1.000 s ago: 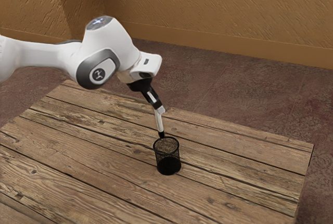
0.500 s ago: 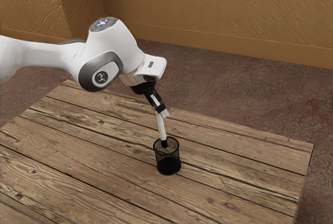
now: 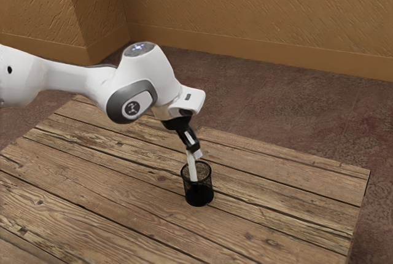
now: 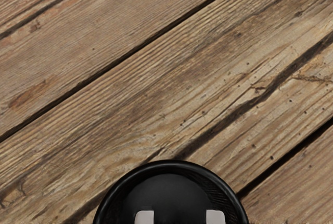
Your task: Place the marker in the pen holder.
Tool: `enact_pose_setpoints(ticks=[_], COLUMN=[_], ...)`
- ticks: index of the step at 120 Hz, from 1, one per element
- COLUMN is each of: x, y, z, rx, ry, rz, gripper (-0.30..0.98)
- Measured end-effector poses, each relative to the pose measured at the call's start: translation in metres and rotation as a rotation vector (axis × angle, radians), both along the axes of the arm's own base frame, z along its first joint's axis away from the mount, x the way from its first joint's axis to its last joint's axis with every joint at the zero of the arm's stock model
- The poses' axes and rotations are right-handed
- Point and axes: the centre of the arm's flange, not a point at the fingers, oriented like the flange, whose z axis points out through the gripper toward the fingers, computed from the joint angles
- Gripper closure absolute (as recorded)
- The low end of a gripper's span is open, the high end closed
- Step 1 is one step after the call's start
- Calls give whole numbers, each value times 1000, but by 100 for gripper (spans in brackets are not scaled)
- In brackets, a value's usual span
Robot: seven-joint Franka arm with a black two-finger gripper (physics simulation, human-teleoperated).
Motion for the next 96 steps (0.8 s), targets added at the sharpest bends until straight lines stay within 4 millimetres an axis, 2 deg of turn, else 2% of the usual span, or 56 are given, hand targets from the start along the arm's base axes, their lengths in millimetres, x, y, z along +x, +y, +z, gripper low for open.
enact_pose_setpoints(ticks=[10, 21, 31, 41, 45, 56, 68, 74, 79, 96], x=[0, 1, 0, -3, -1, 12, 24, 25, 20, 3], y=[-3, -5, -7, -13, -15, -21, -14, -10, -14, -29], z=[-9, -12, -4, 13, 26, 77, 135, 157, 175, 198], rx=[1, -9, 5, 40, 52, 75, 100, 119, 137, 214], ry=[14, 25, 9, -28, -44, -70, -63, -45, -35, 48], rz=[-5, -9, -16, -30, -35, -44, -49, -53, -68, -132], gripper=[76, 56, 38, 26, 22, 14, 9, 7, 6, 3])
